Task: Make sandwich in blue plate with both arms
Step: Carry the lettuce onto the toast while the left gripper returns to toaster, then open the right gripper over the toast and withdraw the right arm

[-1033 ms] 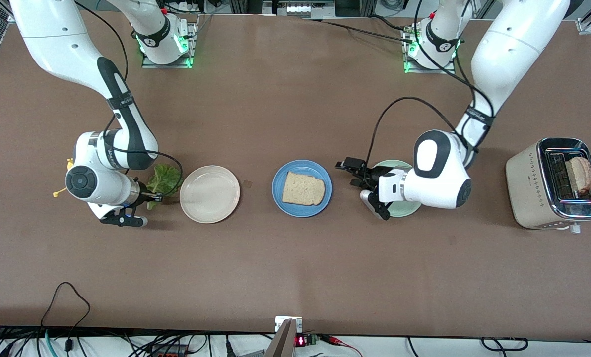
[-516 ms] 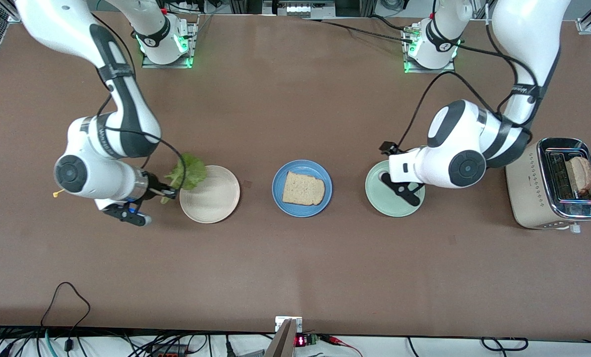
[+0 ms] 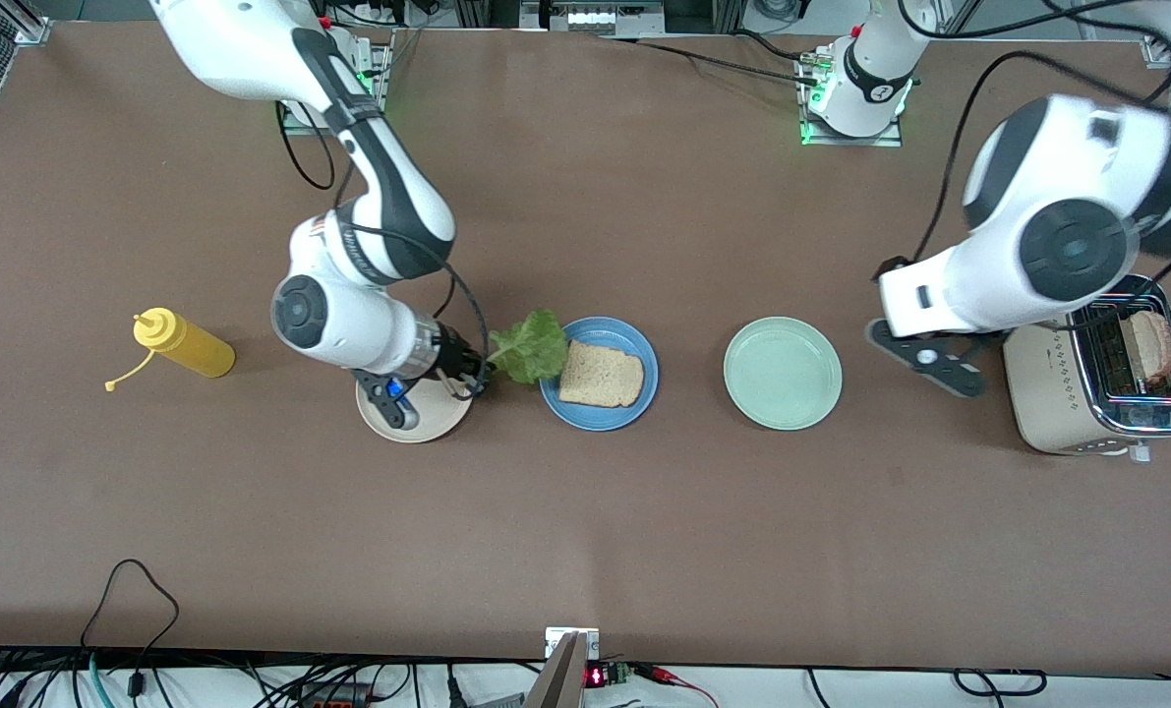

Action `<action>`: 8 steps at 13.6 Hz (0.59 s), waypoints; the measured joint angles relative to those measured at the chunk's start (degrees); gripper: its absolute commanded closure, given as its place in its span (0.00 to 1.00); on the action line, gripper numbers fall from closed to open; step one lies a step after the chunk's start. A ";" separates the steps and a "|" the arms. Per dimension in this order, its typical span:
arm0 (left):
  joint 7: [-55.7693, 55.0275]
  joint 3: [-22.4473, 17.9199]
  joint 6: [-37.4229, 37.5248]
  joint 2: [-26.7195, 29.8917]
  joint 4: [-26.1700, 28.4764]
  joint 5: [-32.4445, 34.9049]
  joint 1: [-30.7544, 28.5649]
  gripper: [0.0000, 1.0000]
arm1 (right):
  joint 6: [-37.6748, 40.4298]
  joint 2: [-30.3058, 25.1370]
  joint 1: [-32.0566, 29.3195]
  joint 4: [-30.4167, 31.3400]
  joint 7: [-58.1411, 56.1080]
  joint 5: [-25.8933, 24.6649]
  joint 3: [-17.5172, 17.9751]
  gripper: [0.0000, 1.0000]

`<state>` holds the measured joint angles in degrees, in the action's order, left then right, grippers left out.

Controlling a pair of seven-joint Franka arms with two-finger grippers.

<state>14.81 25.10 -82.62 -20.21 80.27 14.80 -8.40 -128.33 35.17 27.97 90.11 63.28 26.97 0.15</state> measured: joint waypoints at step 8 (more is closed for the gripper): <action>-7.33 -0.30 1.34 0.35 -7.98 -0.49 -4.71 0.00 | -11.69 8.77 7.71 -3.48 10.24 0.53 0.02 0.51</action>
<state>7.48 24.80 -81.28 -19.86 72.29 14.31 -13.11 -140.03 43.94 35.68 86.63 73.52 27.50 0.17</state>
